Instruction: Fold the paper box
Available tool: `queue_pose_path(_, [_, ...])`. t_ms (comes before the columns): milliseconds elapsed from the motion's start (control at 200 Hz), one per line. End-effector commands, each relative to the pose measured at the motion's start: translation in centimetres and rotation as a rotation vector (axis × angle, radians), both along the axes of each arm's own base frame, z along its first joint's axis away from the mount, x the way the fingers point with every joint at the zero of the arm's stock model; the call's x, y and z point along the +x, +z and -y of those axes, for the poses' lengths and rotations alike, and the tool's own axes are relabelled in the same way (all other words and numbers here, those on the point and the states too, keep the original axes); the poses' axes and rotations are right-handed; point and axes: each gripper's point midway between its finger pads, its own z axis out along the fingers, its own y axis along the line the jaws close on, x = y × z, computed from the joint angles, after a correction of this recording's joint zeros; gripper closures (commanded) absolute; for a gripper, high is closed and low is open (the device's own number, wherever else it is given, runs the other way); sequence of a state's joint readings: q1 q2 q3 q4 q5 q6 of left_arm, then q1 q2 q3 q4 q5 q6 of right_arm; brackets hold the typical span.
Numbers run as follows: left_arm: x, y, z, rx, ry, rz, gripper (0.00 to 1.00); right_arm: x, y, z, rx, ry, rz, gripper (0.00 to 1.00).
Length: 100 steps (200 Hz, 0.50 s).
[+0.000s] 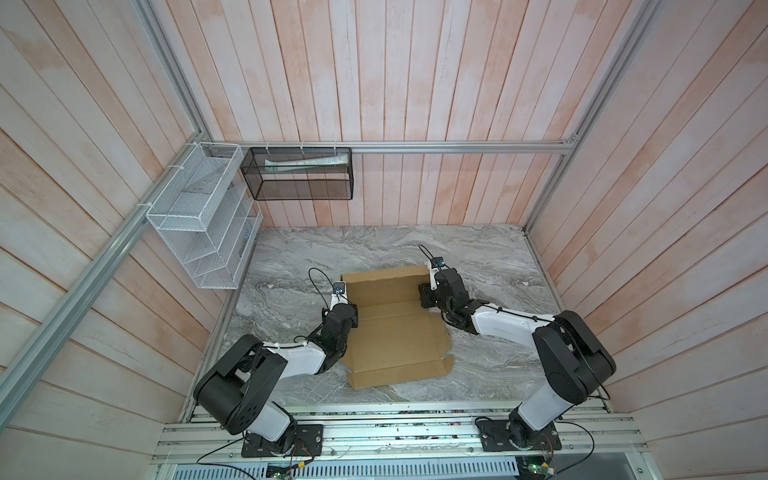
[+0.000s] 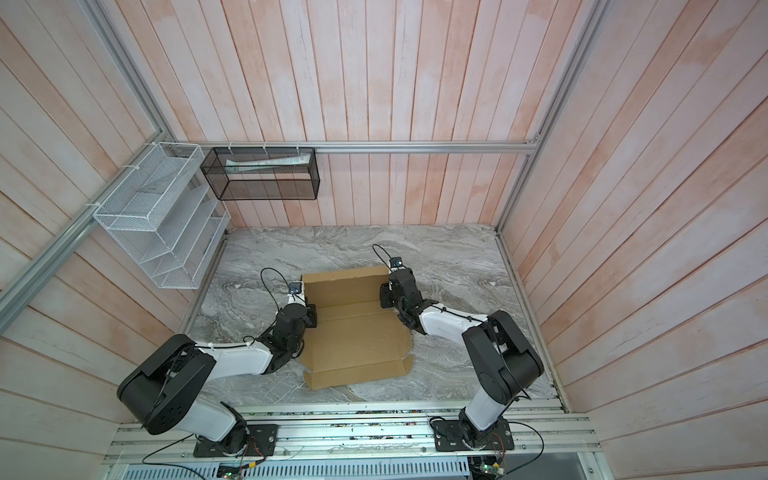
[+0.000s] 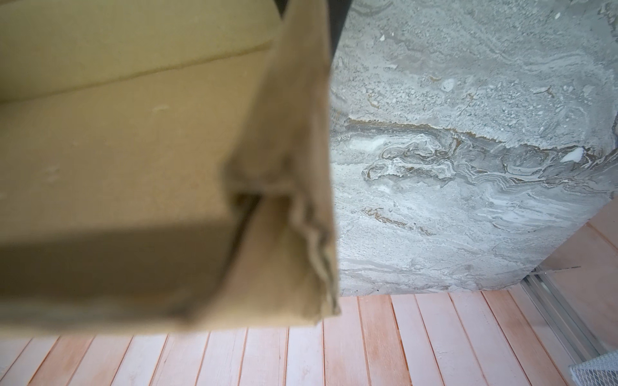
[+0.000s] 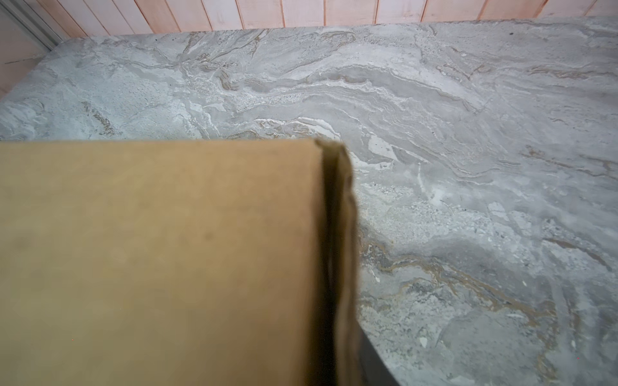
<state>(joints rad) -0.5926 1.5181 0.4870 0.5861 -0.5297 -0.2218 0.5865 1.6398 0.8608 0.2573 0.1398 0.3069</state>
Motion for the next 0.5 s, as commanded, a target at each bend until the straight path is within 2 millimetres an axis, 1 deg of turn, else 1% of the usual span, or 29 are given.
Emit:
queue_pose_path(0, [0.7,1.4,0.4,-0.027,0.003,-0.002,1.00,-0.8,0.7,-0.6,0.019,0.033,-0.030,0.58])
queue_pose_path(175, [1.0,0.9,0.7,-0.029,0.000,-0.064,1.00,-1.5,0.7,-0.9,0.035,0.056,-0.059,0.57])
queue_pose_path(385, [1.6,0.4,0.9,0.004,0.006,-0.132,1.00,-1.8,0.7,-1.0,0.031,0.062,-0.088,0.54])
queue_pose_path(495, [1.9,0.0,0.6,0.011,0.022,-0.170,1.00,-1.9,0.9,-1.0,0.026,0.061,-0.102,0.53])
